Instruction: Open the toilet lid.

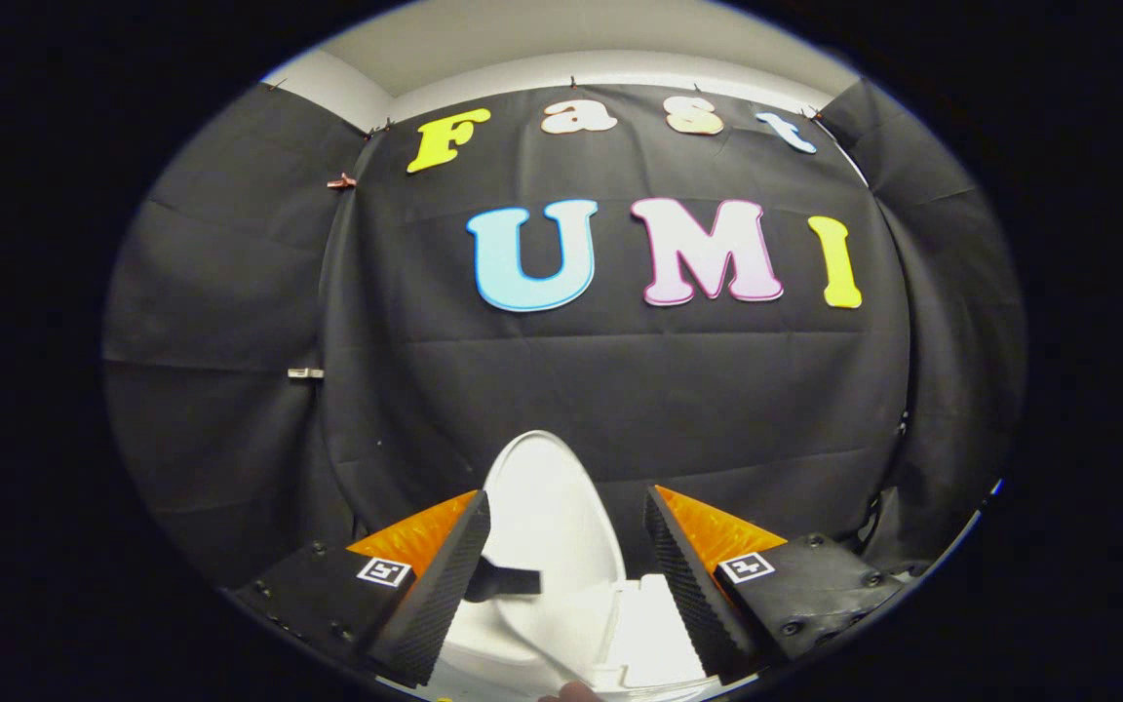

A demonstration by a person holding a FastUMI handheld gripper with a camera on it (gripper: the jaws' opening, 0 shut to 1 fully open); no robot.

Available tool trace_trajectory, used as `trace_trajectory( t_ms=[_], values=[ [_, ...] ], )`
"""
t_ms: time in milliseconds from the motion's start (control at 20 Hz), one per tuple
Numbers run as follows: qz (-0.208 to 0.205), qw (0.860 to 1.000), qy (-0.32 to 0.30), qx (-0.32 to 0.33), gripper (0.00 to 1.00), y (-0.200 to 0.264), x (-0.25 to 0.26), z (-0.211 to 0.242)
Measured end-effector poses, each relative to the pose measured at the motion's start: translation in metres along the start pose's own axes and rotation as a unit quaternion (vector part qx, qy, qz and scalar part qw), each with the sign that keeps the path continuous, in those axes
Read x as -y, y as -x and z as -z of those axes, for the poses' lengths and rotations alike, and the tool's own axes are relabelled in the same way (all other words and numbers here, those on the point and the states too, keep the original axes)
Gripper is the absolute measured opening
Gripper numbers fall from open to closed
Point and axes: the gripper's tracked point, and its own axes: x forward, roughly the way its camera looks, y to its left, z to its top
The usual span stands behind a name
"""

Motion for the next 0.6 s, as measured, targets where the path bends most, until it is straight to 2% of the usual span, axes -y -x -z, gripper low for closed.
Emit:
trace_trajectory(
  t_ms=[150, 400, 600],
  values=[
    [0.004, 1.000, 0.012, 0.019, 0.99, -0.003, 0.048, -0.005],
    [0.009, 0.999, 0.042, 0.004, 0.99, -0.009, 0.129, 0.012],
    [0.010, 0.997, 0.070, 0.032, 0.98, -0.012, 0.188, 0.012]
  ],
)
